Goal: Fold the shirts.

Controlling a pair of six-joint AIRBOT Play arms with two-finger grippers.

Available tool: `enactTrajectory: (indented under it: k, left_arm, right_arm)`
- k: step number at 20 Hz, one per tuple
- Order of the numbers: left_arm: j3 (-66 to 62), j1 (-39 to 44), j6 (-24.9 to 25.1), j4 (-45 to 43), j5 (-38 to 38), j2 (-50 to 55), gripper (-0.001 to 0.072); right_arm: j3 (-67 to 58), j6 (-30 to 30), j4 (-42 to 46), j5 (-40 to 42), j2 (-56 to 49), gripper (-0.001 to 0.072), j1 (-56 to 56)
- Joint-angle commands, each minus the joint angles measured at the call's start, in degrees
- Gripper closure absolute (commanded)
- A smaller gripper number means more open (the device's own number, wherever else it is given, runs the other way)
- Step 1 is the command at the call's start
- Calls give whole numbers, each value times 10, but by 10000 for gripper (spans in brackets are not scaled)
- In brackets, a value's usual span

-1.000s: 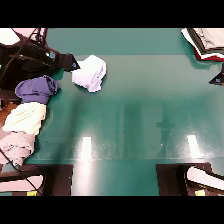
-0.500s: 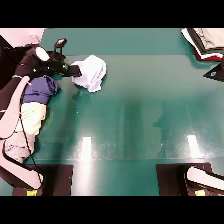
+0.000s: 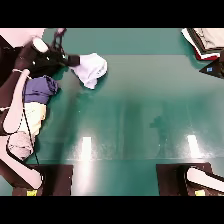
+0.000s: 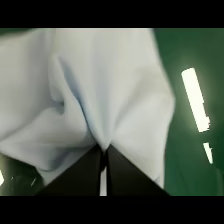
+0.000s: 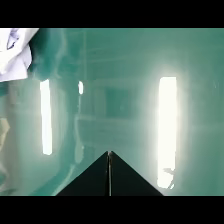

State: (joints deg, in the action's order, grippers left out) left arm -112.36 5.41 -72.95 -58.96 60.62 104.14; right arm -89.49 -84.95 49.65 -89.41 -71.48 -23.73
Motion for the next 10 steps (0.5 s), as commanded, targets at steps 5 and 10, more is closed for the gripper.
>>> enactTrajectory:
  k: [5, 10]
  left_arm:
    - [-89, 25, 145, 276, 96, -190, 683]
    - [-89, 113, 144, 282, 106, -267, 683]
  right_arm:
    - [0, 26, -1, 122, 76, 688, 33]
    - [0, 36, 0, 129, 116, 688, 33]
